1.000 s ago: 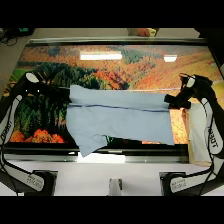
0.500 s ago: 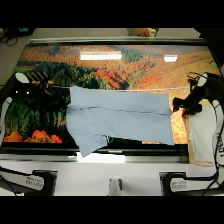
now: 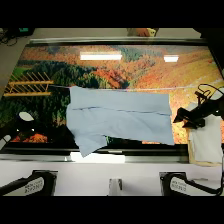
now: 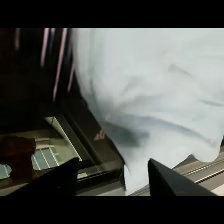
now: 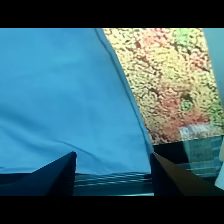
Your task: Fold the shirts.
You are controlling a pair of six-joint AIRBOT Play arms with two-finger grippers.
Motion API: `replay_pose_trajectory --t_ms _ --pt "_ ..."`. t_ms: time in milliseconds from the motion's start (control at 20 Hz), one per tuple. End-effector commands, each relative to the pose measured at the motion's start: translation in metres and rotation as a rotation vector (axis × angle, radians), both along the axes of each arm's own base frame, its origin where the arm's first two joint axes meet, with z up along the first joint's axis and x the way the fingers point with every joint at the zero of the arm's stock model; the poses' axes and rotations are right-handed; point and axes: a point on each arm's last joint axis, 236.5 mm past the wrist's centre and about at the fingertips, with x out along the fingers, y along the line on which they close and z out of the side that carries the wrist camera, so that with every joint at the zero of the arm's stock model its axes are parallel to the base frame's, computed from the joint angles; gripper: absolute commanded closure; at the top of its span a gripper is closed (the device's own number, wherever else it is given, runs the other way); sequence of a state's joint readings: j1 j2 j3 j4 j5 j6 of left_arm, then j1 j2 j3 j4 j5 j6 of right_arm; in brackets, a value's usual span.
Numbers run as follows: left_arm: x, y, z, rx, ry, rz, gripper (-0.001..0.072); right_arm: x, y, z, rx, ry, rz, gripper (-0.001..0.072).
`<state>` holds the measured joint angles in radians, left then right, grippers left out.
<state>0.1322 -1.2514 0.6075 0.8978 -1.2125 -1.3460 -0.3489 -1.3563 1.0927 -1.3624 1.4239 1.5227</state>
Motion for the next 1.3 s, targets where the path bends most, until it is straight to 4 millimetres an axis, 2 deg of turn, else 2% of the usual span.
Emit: replay_pose_trajectory --t_ms 0,100,150,200,300,400,450,600,950,1050,1150,1200,1250 --pt "-0.017 -0.019 -0.015 -0.016 -0.001 0.017 0.0209 -0.004 0.001 -0.001 0.006 -0.002 -0.002 0.0249" --pt "-0.011 -0.025 -0.019 0.015 -0.026 0.02 0.0209 -0.008 -0.002 -0.001 -0.003 0.011 0.004 0.023" --pt "-0.007 -0.027 -0.022 0.032 -0.04 0.034 0.0209 -0.012 0.0 -0.001 0.005 0.024 0.019 0.0151" --pt "-0.001 -0.028 -0.024 0.048 -0.058 0.05 0.0211 -0.017 0.002 -0.004 0.01 0.038 0.022 0.0138" --pt "0.005 -0.029 -0.026 0.066 -0.085 0.061 0.0363 -0.029 0.006 -0.013 0.02 0.065 0.021 0.0138" --pt "0.007 -0.028 -0.027 0.069 -0.092 0.062 0.0613 -0.047 0.012 -0.027 0.034 0.111 0.032 0.0138" --pt "0.007 -0.028 -0.026 0.068 -0.095 0.058 0.0675 -0.054 0.012 -0.035 0.031 0.127 0.031 0.0138" --pt "0.007 -0.028 -0.026 0.068 -0.097 0.055 0.0675 -0.059 0.013 -0.054 0.019 0.116 0.016 0.0141" --pt "0.007 -0.028 -0.026 0.068 -0.11 0.039 0.0675 -0.071 0.019 -0.077 0.036 0.156 0.0 0.016" --pt "0.007 -0.028 -0.026 0.068 -0.112 0.037 0.0675 -0.067 0.024 -0.082 0.061 0.151 -0.017 0.0174" --pt "0.007 -0.028 -0.026 0.068 -0.112 0.037 0.0675 -0.06 0.034 -0.084 0.104 0.138 -0.044 0.024" --pt "0.007 -0.028 -0.026 0.068 -0.112 0.037 0.0675 -0.059 0.038 -0.085 0.121 0.137 -0.055 0.032" --pt "0.007 -0.028 -0.026 0.068 -0.113 0.036 0.0675 -0.057 0.04 -0.085 0.131 0.135 -0.064 0.0562"
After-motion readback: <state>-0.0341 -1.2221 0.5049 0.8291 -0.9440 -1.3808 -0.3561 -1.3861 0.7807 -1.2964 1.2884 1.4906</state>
